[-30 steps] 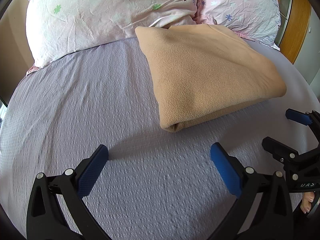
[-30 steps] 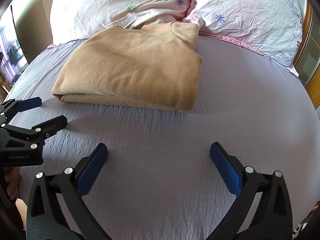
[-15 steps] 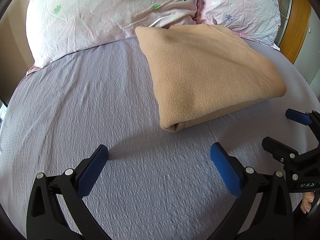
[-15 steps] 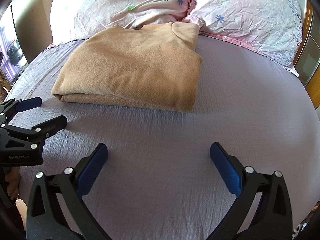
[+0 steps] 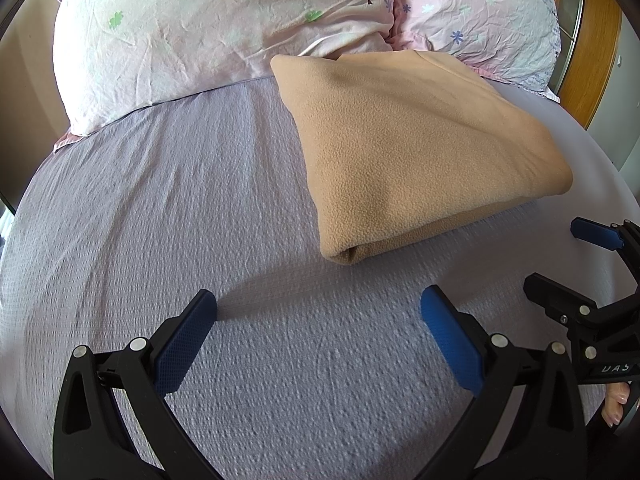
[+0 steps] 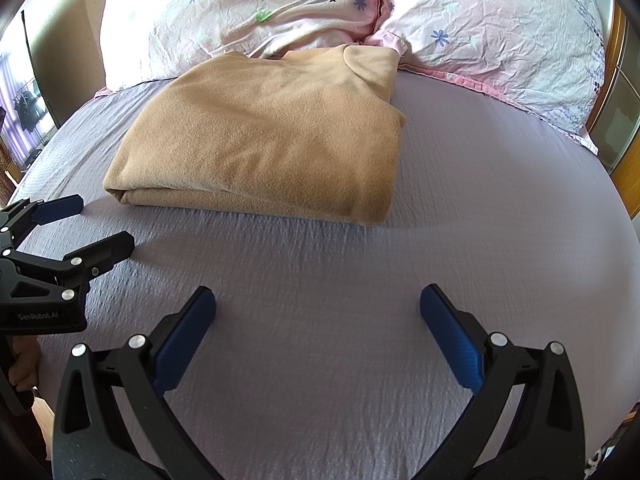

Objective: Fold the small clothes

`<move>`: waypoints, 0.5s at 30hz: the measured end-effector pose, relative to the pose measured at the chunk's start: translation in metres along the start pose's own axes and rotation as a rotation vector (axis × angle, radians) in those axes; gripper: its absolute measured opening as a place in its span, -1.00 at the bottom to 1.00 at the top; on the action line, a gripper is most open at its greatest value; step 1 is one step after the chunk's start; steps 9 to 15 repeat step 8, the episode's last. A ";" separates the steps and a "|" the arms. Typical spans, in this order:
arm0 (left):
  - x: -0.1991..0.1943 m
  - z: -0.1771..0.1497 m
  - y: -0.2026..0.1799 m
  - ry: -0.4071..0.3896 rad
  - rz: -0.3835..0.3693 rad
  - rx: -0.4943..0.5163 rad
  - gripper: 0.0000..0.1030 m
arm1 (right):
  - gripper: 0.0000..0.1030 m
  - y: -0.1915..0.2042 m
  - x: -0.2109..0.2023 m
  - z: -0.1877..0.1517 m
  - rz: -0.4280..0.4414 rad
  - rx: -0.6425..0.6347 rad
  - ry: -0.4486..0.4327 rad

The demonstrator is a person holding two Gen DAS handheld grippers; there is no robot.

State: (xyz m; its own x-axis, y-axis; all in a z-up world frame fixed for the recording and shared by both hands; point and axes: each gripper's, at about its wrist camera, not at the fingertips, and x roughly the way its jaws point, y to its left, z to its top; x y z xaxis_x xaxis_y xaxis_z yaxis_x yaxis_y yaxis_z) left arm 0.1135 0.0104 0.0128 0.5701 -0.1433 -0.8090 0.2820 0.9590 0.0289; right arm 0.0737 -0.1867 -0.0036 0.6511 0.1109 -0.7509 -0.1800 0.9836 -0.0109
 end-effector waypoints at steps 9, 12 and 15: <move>0.001 0.001 -0.001 -0.001 0.000 0.000 0.97 | 0.97 0.000 0.000 0.000 0.000 0.001 0.000; 0.001 0.001 -0.001 -0.001 0.000 0.000 0.97 | 0.97 0.000 0.000 0.000 0.000 0.001 0.000; 0.001 0.001 -0.001 -0.001 0.000 0.000 0.97 | 0.97 0.000 0.000 0.000 0.000 0.001 0.000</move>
